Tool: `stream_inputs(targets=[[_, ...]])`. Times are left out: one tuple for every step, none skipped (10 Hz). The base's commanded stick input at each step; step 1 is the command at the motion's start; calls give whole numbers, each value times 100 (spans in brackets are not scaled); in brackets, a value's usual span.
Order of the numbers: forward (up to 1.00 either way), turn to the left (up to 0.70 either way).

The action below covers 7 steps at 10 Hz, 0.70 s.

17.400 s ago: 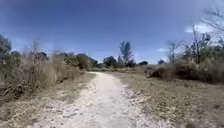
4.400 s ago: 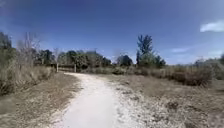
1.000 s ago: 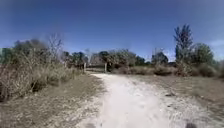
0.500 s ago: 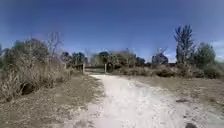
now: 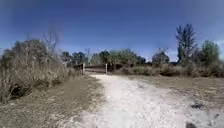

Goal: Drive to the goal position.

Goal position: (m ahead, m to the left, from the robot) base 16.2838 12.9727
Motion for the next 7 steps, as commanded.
stream_inputs(targets=[[70,0],[70,0],[70,0],[70,0],[70,0],[70,0],[70,0]])
